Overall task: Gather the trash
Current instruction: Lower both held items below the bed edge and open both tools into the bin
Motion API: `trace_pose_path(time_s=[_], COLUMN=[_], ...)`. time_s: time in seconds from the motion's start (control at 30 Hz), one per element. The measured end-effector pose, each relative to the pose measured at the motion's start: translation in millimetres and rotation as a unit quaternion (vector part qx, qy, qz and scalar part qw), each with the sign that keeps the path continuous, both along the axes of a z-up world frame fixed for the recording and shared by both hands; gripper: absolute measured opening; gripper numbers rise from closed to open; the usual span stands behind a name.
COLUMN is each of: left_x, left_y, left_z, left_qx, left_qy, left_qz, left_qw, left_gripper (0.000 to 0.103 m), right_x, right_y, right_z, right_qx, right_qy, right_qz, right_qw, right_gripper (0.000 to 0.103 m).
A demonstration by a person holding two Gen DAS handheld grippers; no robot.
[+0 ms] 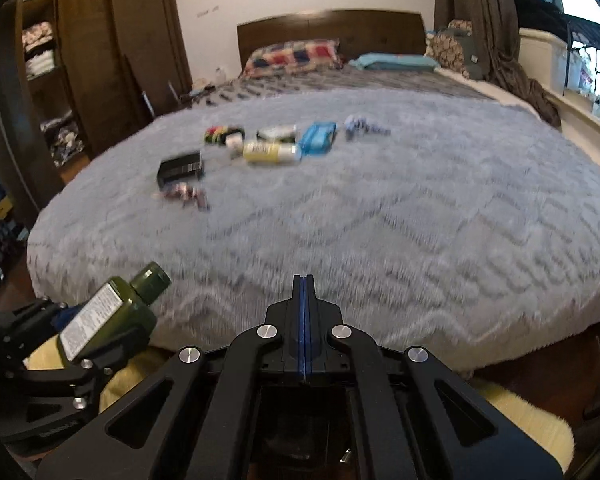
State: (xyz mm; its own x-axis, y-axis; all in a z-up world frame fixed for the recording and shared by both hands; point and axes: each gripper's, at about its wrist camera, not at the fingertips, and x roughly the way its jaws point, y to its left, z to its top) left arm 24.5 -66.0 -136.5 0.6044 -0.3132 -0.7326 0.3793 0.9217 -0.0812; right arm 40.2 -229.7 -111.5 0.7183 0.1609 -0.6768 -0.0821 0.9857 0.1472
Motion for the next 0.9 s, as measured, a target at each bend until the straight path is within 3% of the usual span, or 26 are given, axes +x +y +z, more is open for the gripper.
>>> trace_pose_path(time_s=[0.27, 0.4, 0.6, 0.63, 0.67, 0.73, 0.83, 0.9], left_x=[18, 21, 21, 19, 20, 21, 24, 25], left_y=[1, 0, -4, -3, -3, -4, -3, 0], left_z=[-97, -120, -146, -149, -152, -155, -155, -153], left_qx=[0.020, 0.024, 0.016, 0.013, 0.011, 0.011, 0.017, 0.021], left_qy=[0.136, 0.163, 0.184, 0.187, 0.189, 0.185, 0.178, 0.172], left_qz=[0.015, 0.013, 0.005, 0.004, 0.003, 0.004, 0.008, 0.007], left_qw=[0.9904, 0.9862, 0.9828, 0.9823, 0.9818, 0.9826, 0.9838, 0.9848], left_gripper=[0.048, 0.048, 0.048, 0.048, 0.048, 0.048, 0.059, 0.074], right_x=[3, 6, 5, 6, 4, 3, 4, 5], right_y=[13, 8, 3, 2, 1, 2, 5, 4], right_z=[-85, -111, -115, -116, -116, -119, -127, -132], right_qx=[-0.017, -0.007, 0.000, 0.002, 0.006, 0.014, 0.018, 0.018], right_qy=[0.104, 0.132, 0.127, 0.128, 0.129, 0.122, 0.130, 0.133], right_qz=[0.006, -0.003, -0.012, -0.013, -0.013, -0.017, -0.014, -0.015], right_qw=[0.994, 0.991, 0.992, 0.992, 0.992, 0.992, 0.991, 0.991], right_gripper=[0.003, 0.003, 0.009, 0.023, 0.050, 0.073, 0.074, 0.084])
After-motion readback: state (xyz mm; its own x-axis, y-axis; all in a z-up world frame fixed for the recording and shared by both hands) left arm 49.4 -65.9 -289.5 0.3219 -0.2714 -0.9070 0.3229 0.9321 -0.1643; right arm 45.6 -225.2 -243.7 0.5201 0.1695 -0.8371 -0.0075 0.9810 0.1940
